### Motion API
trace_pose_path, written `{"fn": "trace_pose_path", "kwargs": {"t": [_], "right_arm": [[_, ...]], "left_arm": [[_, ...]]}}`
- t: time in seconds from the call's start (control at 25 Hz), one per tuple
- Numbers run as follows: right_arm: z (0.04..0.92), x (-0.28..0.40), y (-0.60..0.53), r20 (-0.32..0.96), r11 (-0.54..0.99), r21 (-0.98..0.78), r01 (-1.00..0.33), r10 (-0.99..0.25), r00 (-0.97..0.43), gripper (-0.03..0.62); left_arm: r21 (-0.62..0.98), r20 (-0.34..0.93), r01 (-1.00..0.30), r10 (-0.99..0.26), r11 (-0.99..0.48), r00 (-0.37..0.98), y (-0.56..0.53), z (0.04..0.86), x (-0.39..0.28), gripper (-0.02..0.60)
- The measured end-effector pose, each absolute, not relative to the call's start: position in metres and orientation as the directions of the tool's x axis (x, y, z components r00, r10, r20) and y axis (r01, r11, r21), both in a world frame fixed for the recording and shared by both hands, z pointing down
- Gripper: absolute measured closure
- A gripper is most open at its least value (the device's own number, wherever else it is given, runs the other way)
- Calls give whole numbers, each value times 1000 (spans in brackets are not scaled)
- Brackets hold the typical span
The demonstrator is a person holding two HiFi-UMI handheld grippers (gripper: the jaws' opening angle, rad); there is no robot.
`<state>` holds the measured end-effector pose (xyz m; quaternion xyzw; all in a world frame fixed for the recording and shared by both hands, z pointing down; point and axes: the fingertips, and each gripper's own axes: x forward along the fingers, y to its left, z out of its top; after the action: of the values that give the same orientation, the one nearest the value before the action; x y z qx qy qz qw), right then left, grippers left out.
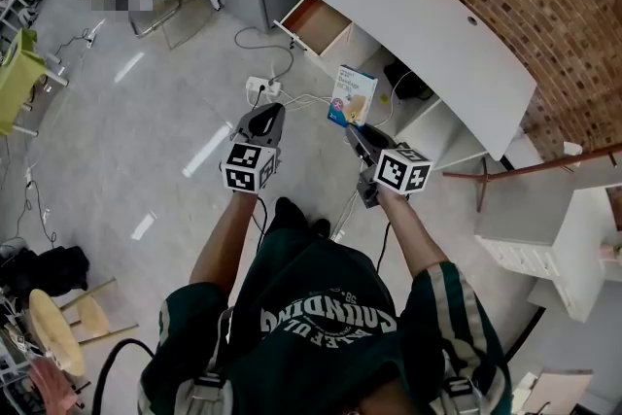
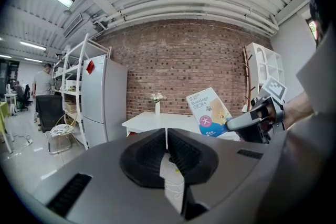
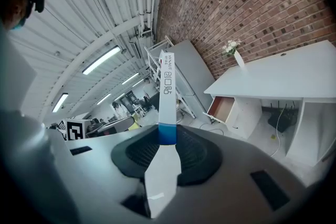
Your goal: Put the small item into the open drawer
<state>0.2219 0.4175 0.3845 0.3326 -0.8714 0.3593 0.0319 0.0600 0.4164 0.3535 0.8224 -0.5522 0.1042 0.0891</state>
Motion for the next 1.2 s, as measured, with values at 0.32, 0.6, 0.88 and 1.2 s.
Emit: {"fn": "trace_pose_path", "kwargs": {"t": [0.32,0.6,0.88,1.2], "right_arm": [[387,220,418,301,520,-608,-600,-549,-780,484],[389,220,396,303,506,-613,-607,-559,-772,484],[394,206,362,307,491,-621,-611,-565,-766,484],[401,176,311,327,474,-621,-624,-566,-757,484]], "left_arm": [[39,255,-930,-896,-365,363,413,353,59,557],[48,261,-924,-888,-380,379,389,356,60,557],[50,270,-917,-878,-397,395,352,359,48,557],[62,275,-908,-868,-414,414,293,366,23,557]]}}
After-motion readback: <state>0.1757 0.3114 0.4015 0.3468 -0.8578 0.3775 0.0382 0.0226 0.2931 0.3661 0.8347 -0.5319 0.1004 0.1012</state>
